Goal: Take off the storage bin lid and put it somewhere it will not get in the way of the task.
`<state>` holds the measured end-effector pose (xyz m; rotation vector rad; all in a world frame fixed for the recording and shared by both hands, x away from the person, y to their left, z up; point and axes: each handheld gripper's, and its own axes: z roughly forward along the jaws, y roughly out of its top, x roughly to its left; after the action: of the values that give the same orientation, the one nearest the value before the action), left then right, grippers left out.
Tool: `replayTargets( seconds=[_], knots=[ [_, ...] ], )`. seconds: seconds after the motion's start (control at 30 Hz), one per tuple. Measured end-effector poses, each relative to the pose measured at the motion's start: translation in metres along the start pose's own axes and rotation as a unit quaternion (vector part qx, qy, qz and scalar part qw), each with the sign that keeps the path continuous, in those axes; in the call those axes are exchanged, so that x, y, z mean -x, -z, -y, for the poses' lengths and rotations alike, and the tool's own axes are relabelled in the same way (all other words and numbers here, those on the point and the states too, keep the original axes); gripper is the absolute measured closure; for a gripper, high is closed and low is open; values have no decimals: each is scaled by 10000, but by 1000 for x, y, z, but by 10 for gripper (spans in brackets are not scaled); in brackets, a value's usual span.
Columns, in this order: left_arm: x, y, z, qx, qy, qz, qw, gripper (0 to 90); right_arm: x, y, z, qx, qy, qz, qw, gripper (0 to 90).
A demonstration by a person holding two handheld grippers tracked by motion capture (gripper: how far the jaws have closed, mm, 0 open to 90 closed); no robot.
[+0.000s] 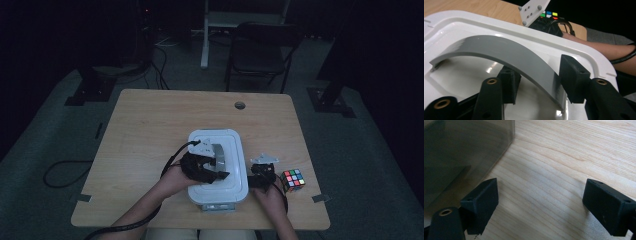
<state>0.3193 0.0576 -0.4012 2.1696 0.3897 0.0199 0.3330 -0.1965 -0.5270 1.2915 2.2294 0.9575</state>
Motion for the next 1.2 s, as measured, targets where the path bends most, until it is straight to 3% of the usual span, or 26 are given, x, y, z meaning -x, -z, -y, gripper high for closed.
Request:
replayTargets(
  seconds=[0.13,0.3,0.67,1.0,1.2],
  knots=[
    [0,2,0,-20,82,90,9999,589,0,0,0,-1,-1,0,10000,131],
    [1,4,-2,-47,20,93,9999,607,0,0,0,-6,4,1,10000,131],
    [6,26,-10,170,-66,348,9992,666,0,0,0,3,6,4,10000,131],
    [3,56,-11,247,-284,230,9990,668,0,0,0,3,2,5,10000,130],
    [-5,71,-3,277,-233,135,9993,668,0,0,0,3,4,4,10000,131]
  ],
)
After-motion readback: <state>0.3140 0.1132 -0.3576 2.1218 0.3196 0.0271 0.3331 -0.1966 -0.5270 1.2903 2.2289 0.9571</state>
